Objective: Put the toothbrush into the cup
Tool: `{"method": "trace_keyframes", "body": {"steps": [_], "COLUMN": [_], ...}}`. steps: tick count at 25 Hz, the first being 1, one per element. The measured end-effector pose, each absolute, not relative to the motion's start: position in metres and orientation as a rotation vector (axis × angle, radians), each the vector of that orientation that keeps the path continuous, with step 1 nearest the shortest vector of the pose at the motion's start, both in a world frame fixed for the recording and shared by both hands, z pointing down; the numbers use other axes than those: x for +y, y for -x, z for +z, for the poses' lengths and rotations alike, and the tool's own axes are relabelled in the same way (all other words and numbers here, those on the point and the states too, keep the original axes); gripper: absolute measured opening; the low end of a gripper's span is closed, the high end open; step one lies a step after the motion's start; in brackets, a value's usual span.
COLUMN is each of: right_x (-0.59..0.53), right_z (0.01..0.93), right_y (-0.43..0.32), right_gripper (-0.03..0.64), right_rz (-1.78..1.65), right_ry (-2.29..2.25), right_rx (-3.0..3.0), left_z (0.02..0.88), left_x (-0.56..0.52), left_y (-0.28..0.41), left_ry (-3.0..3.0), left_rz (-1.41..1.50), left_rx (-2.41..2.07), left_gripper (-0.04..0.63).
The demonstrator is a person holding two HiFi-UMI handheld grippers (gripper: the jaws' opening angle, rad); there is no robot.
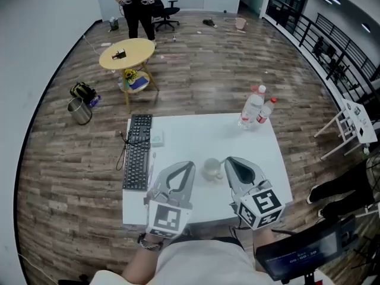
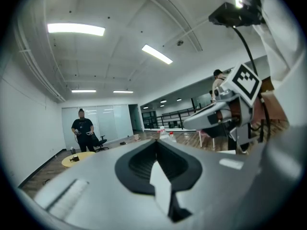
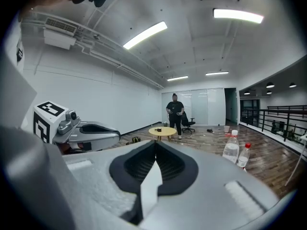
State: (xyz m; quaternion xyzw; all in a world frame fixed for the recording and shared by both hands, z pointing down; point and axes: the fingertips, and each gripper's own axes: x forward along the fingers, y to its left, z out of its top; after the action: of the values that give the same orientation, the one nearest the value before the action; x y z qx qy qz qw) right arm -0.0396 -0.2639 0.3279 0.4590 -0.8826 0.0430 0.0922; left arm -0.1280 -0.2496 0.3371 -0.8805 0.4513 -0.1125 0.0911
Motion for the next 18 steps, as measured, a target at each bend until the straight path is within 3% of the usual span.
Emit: {"method": "trace_keyframes", "body": {"steps": [18], "right_x": [-0.183], "right_z": [0.319], "right_y": [-0.015], "right_gripper": [0.003], "right_rz": [0.088], "right_ry": [-1.323], "right_rx": [-2.695], "left_z": [0.327], "left_x": [-0.174], "left_y": [0.089], "left_ry": [2.566], "left_rz": [-0.274], "left_rx": [1.483], "left_gripper": [0.008]}}
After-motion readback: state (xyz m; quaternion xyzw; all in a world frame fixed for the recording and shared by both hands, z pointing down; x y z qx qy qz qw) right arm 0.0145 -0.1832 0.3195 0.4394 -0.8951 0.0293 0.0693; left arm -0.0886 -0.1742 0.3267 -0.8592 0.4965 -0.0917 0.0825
